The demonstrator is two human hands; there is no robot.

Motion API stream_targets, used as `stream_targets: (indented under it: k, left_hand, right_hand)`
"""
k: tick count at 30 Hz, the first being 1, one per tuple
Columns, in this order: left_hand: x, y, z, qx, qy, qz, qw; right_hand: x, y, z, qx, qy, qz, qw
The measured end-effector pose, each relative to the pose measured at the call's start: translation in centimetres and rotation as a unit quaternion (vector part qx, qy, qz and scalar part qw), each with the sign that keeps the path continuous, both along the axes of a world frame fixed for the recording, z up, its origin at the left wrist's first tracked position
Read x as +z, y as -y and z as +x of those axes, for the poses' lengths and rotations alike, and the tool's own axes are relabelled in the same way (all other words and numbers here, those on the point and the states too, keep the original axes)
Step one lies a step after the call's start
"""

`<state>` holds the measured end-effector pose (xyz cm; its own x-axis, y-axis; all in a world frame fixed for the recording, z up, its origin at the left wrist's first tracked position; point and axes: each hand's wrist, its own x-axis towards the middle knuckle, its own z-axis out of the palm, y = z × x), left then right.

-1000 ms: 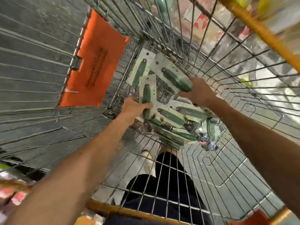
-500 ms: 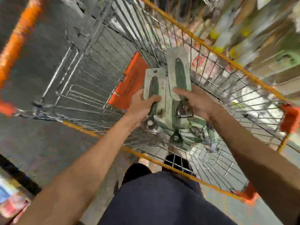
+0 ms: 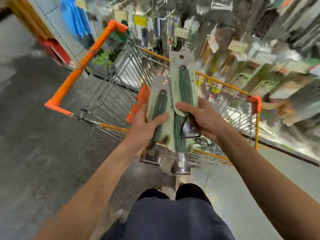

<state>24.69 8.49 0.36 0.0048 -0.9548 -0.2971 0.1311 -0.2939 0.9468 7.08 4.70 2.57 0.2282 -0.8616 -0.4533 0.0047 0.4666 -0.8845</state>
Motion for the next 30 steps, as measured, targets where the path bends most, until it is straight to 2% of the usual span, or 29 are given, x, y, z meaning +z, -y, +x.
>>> stream_targets:
  k: [7, 13, 17, 22, 30]
  left_hand:
    - [5.3, -1.7, -8.4, -0.093, -0.014, -0.06, 0.994]
    - [9.4, -2.1, -19.9, -0.155, -0.044, -0.134, 0.978]
    - [12.0, -3.4, -29.6, -0.225, -0.057, -0.179, 0.956]
    - [15.4, -5.9, -42.7, -0.285, -0.084, -0.204, 0.933]
    - [21.8, -6.8, -57.3, -0.293, -0.084, -0.252, 0.918]
  right_hand:
    - [7.5, -6.4, -8.5, -0.097, -0.075, -0.098, 0.988]
    - [12.6, -11.3, -18.6, -0.192, -0.072, -0.145, 0.968]
    - [15.5, -15.2, -27.6, -0.25, -0.08, -0.176, 0.949]
    - [18.8, -19.3, -39.6, -0.317, -0.138, -0.23, 0.91]
    - [23.8, -21.2, -54.3, -0.386, -0.16, -0.289, 0.861]
